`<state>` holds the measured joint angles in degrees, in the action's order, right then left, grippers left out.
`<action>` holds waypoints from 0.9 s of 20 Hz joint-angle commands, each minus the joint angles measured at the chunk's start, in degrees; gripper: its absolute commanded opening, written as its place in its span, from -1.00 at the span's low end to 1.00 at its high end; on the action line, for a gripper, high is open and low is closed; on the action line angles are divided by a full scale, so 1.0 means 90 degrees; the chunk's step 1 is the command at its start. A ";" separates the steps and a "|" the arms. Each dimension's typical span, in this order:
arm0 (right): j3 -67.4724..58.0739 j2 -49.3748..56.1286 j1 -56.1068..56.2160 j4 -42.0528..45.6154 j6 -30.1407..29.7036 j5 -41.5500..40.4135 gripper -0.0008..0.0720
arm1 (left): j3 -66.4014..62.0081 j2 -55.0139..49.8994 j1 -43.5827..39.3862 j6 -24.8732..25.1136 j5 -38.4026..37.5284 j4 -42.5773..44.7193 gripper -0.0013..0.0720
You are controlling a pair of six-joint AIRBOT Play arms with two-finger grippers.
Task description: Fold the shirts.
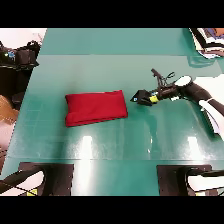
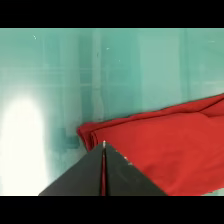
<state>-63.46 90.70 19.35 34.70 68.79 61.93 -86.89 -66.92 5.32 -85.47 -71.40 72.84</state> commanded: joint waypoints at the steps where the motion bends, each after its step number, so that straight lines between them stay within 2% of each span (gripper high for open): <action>1: -0.0202 0.0619 0.0379 -0.0461 -0.0007 0.0022 0.82 | -0.0007 -0.0005 0.0000 0.0002 0.0056 -0.0061 -0.89; 4: -0.0945 0.1275 0.0991 -0.0631 -0.0007 0.0017 0.80 | -0.0007 -0.0005 0.0000 0.0002 0.0095 -0.0146 -0.89; 5: -0.1236 0.1496 0.1207 -0.0712 -0.0007 0.0024 0.69 | -0.0007 -0.0005 0.0000 0.0002 0.0112 -0.0153 -0.89; 7: -0.1727 0.1834 0.1569 -0.0738 -0.0007 0.0015 0.32 | -0.0007 -0.0005 0.0000 0.0002 0.0119 -0.0233 -0.89; 9: -0.2191 0.2074 0.1841 -0.0692 -0.0056 0.0012 -0.81 | -0.0007 -0.0005 0.0000 0.0002 0.0117 -0.0345 -0.89; 10: -0.2368 0.2120 0.1897 -0.0619 -0.0066 -0.0005 -0.94 | -0.0007 -0.0005 0.0000 0.0002 0.0102 -0.0427 -0.89; 14: -0.3070 0.1897 0.1535 0.0253 0.0236 -0.0002 -0.94 | -0.0007 -0.0005 0.0000 0.0002 0.0024 -0.0658 -0.90; 18: -0.3466 0.1095 0.0136 0.1328 0.0542 -0.0017 -0.94 | -0.0007 -0.0005 0.0000 0.0005 0.0041 -0.1112 -0.90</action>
<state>-91.88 104.18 27.20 39.66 71.48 62.06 -86.89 -66.92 5.32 -85.47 -71.00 65.87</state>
